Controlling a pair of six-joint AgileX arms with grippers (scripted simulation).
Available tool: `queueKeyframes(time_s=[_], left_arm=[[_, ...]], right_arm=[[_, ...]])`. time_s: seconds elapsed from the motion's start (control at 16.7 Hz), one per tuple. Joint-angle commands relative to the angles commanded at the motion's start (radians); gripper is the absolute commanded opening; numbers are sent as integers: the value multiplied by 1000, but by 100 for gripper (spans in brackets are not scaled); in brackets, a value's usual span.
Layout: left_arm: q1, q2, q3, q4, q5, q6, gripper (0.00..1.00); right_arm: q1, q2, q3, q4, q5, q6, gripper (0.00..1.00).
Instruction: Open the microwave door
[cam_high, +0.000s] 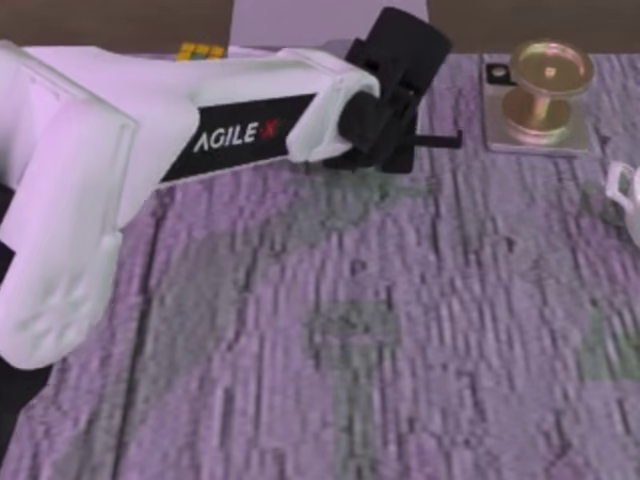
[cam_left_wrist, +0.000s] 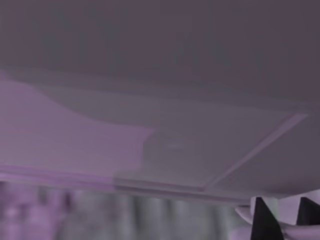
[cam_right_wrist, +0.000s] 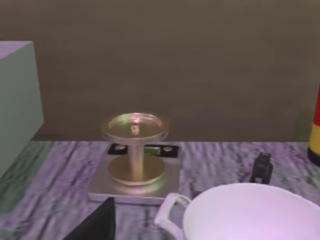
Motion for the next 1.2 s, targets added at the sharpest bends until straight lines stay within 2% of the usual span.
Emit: queueKeyframes(time_s=[0.24, 1.2], left_arm=[[10, -30, -48, 31, 19, 31, 0], [10, -30, -48, 31, 19, 31, 0]], right_arm=[[0, 0, 0, 0, 0, 0, 100], [0, 0, 0, 0, 0, 0, 100]])
